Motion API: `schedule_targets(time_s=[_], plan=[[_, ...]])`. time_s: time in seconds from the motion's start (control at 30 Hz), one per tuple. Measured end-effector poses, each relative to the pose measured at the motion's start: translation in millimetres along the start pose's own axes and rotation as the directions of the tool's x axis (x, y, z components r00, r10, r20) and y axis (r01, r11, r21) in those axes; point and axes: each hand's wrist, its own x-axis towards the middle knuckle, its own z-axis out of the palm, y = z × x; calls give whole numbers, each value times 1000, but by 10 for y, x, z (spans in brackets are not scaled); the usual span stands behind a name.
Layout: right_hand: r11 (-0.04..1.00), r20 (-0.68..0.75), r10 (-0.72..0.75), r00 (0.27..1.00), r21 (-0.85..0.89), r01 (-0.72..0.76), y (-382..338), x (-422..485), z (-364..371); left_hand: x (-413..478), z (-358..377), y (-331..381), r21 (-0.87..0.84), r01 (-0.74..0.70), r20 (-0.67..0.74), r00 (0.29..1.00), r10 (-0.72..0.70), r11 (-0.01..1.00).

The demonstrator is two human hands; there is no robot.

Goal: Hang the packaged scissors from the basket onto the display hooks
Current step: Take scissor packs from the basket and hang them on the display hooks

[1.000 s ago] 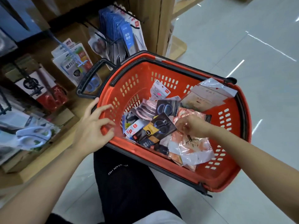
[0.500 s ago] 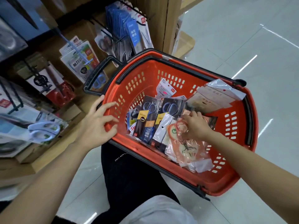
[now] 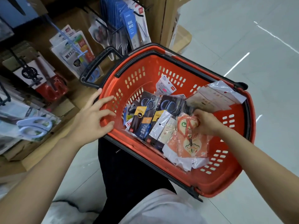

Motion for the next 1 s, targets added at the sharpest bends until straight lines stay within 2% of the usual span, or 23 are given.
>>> schedule_targets(time_s=[0.1, 0.23, 0.3, 0.37, 0.43, 0.5, 0.6, 0.67, 0.73, 0.8, 0.9, 1.0], plan=[[992, -54, -32, 998, 119, 39, -5, -95, -13, 13, -23, 18, 83, -13, 5, 1000, 13, 996], [960, -38, -24, 999, 279, 34, -46, -193, -65, 39, -54, 106, 150, 14, -29, 1000, -9, 989], [928, -77, -11, 997, 370, 38, -77, -235, -94, 63, -53, 212, 135, 34, -84, 996, -22, 990], [859, -146, -4, 989, 506, 78, -128, -279, -152, 117, -30, 343, 28, 28, -134, 991, -24, 999], [694, -196, 38, 980, 710, 115, -214, -326, -211, 205, 19, 506, -165, 34, -107, 993, -52, 986], [495, -213, 74, 974, 856, 149, -315, -342, -227, 300, 83, 692, -333, 106, 11, 994, -108, 937], [238, -167, 155, 974, 963, 127, -487, -349, -173, 430, 237, 872, -556, 343, 288, 934, -212, 757], [81, -88, 227, 970, 994, 71, -582, -359, -104, 482, 330, 941, -628, 459, 408, 882, -236, 629], [-45, -31, 253, 967, 998, 44, -628, -354, -11, 504, 400, 1031, -698, 460, 401, 886, -233, 549], [-144, 22, 257, 966, 989, 15, -654, -337, 95, 503, 441, 1137, -758, 409, 303, 911, -280, 508], [-182, 109, 209, 972, 981, -71, -674, -351, 242, 511, 497, 1131, -782, 361, 156, 903, -401, 509], [-48, 145, 111, 983, 989, -140, -573, -389, 334, 542, 447, 1051, -844, 333, 95, 864, -494, 421]])
